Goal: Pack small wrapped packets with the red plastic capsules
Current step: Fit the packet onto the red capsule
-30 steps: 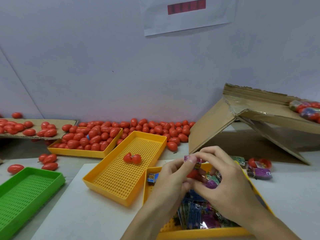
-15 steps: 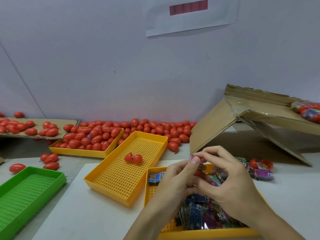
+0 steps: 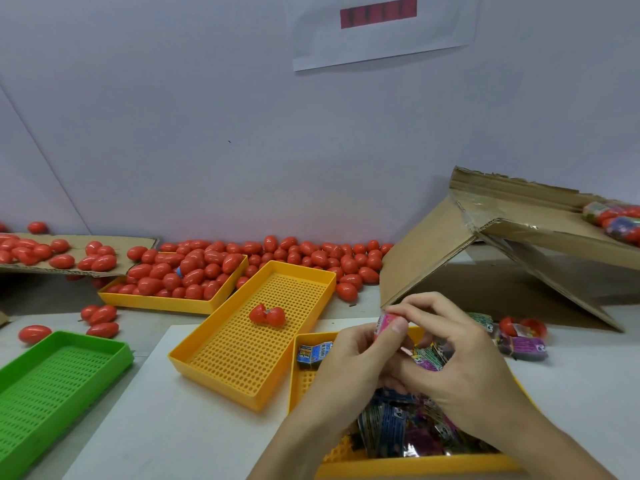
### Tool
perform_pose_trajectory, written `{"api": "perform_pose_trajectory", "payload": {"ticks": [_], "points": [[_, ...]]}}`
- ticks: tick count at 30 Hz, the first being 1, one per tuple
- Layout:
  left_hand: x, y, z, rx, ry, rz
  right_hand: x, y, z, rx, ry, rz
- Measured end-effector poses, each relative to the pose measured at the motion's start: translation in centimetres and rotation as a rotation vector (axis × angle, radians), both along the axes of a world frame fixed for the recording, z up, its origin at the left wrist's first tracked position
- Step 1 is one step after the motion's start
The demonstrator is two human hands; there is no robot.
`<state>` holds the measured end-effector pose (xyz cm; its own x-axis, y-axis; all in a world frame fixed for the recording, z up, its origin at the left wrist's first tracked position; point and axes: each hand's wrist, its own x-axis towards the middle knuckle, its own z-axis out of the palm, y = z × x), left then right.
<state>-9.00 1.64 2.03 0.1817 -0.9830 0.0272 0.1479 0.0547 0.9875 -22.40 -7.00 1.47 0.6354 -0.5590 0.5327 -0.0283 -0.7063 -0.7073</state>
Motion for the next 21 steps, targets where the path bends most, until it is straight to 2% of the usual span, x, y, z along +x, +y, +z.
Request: {"api": "perform_pose_trajectory", "payload": {"ticks": [4,7,15,17,21], "points": [[-0.1,0.0,0.1,-0.023,0.186,-0.007,-0.3,-0.4,0.4,0.126,-0.028,0.049],[-0.2,0.0,0.0,-0.036,0.179,-0.005,-0.3,-0.4,0.2,0.118,-0.045,0.029],[-0.9,-0.4,-0.5,-0.063,0.024,0.144,0.2,0.1,-0.2,0.084,-0.061,-0.039],[-1.2,-0.5,-0.5,-0.082,0.035,0.171,0.2,0.0,-0.2,0.116,-0.066,-0.003],[-0.9,-0.5,-0.3,-0.088,0.172,0.173,0.1,-0.4,-0.1,0.249,-0.062,0.149]]}}
